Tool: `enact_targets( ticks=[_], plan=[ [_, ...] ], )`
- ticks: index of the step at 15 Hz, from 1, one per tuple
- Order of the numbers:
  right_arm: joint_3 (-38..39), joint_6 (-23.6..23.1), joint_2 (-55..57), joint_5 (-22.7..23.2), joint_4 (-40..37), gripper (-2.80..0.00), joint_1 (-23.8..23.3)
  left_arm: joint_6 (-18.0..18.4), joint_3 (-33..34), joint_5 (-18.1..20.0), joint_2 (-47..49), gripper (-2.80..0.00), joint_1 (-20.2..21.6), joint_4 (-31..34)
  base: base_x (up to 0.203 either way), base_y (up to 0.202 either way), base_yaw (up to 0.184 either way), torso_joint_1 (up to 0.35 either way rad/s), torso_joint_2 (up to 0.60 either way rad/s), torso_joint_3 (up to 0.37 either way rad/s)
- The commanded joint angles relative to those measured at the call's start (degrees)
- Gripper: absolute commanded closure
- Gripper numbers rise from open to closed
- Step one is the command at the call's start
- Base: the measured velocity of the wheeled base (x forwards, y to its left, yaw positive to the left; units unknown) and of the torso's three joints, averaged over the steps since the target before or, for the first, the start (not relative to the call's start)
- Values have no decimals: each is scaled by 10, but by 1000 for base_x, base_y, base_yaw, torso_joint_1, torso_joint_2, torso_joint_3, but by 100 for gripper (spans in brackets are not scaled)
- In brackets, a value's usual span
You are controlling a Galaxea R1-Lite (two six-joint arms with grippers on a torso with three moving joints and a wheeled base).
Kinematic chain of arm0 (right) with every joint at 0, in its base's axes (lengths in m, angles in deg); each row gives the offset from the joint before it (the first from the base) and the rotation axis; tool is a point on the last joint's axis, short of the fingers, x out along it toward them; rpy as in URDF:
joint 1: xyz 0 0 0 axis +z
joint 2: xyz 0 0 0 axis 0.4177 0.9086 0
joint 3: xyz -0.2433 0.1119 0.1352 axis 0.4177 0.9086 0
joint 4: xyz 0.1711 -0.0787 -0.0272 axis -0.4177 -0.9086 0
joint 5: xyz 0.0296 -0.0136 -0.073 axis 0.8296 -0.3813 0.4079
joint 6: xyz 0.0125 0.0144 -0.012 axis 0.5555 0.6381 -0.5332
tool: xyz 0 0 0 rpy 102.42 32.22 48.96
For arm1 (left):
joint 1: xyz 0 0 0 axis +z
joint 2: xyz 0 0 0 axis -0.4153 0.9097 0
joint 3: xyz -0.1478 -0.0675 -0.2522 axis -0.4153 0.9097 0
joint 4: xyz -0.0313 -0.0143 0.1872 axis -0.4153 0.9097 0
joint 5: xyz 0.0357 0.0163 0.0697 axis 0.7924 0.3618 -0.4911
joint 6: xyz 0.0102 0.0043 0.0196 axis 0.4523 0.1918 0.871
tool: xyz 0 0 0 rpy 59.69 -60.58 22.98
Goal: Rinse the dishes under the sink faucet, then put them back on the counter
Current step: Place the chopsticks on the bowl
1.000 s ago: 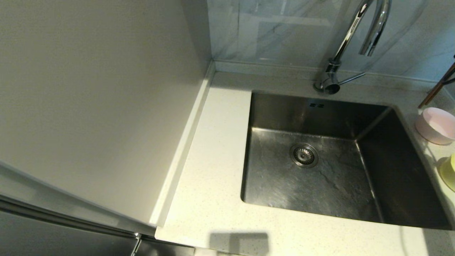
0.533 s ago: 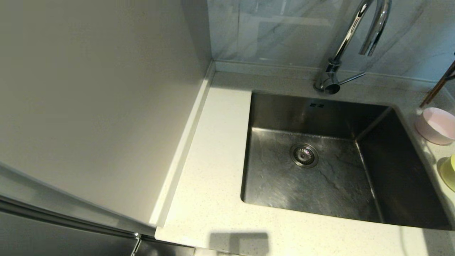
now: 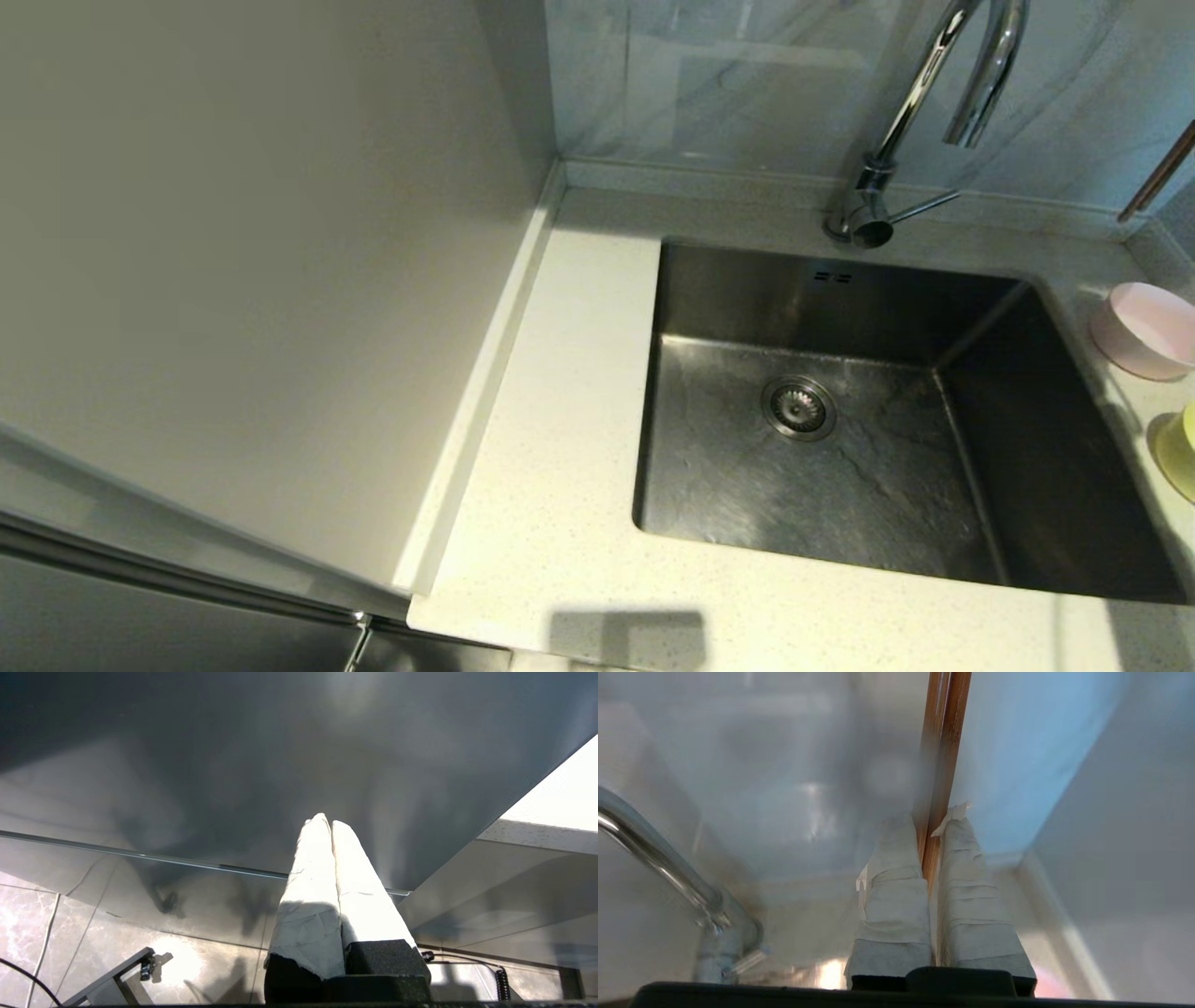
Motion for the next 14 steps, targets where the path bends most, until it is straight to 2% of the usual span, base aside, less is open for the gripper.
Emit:
enact_targets(
  ticks=[1,5,7,8,9,11,12,14],
  plan=[
    [-3,-5,-1,1,-2,0,1,-1,0,0,-2,0,0,0,0,0,0,0,0,0],
    [148,-22,-25,0,5,0,7,0,0,0,-2,0,0,0,0,0,0,0,0,0],
    [227,-43,-42,0,67,0,8,0,0,0,-2,0,0,0,0,0,0,0,0,0],
    [240,-57,-51,1,107,0,6,0,0,0,-2,0,0,0,0,0,0,0,0,0],
    [234,-77,-57,4,103,0,-4,0,0,0,-2,0,0,0,0,0,0,0,0,0],
    [214,-143,-73,61,38,0,-54,0,0,0,-2,0,0,0,0,0,0,0,0,0],
    [196,-173,-81,98,-23,0,-77,0,0,0,-2,0,0,0,0,0,0,0,0,0],
    [147,-224,-87,131,-156,0,-104,0,0,0,-2,0,0,0,0,0,0,0,0,0]
  ],
)
